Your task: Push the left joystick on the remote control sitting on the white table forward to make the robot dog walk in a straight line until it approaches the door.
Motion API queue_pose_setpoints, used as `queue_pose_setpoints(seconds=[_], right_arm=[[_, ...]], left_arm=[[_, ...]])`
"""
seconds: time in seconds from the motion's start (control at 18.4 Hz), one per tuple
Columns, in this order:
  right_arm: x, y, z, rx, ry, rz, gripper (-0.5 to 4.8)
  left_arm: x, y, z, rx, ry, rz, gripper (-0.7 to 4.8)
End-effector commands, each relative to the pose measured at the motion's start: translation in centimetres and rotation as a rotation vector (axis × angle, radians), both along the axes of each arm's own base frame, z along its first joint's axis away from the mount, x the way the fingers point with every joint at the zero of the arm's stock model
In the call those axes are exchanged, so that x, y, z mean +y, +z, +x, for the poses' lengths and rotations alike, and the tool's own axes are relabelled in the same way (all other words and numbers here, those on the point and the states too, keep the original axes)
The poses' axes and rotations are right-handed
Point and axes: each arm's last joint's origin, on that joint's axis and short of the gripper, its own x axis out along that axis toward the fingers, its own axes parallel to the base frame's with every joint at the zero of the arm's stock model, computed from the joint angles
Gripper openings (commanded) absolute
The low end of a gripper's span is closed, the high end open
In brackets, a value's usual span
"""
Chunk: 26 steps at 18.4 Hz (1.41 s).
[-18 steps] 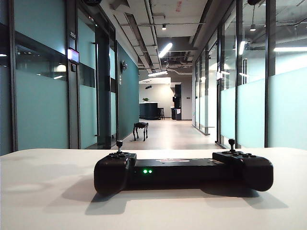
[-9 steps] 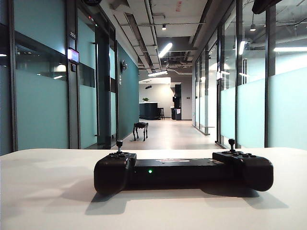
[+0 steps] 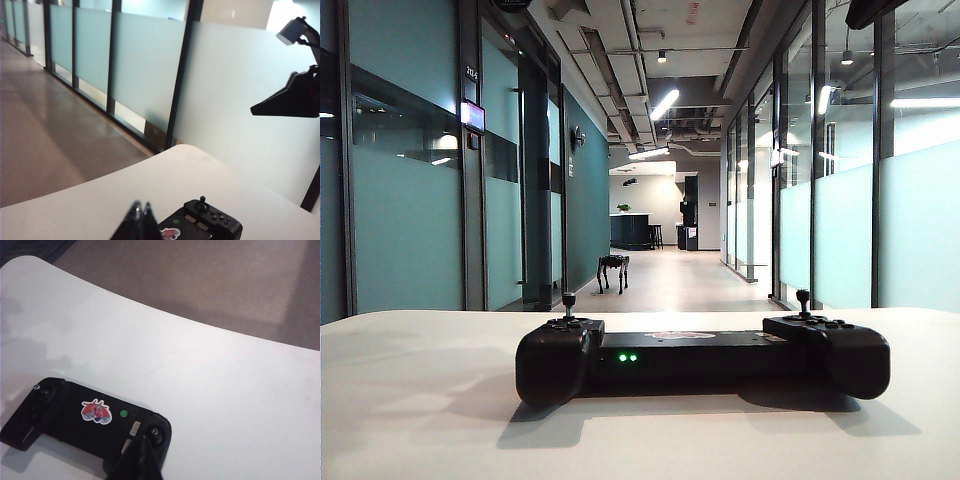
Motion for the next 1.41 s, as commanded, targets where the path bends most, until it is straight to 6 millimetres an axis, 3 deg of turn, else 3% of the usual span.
queue_pose_setpoints(seconds=[0.05, 0.33, 0.87, 1.09, 1.41], right_arm=[[0.0, 0.3, 0.0, -0.016, 0.005, 0.012, -0.01], [0.0, 0.3, 0.0, -0.016, 0.005, 0.012, -0.01], [0.0, 0.3, 0.0, -0.016, 0.004, 0.012, -0.01], [0.0, 0.3, 0.0, -0.016, 0.004, 0.012, -0.01], [0.0, 0.3, 0.0, -0.016, 0.004, 0.012, -0.01]], left_arm=[[0.1, -0.6, -0.1, -0.009, 0.016, -0.002, -0.05], [0.3, -2.0, 0.7, 0.025, 0.102, 0.017, -0.05], [3.8, -3.8, 2.3, 0.040, 0.458, 0.040, -0.05], [4.8, -4.8, 2.8, 0.031, 0.588, 0.125, -0.05], [5.0, -6.5, 3.4, 0.017, 0.632, 0.118, -0.05]])
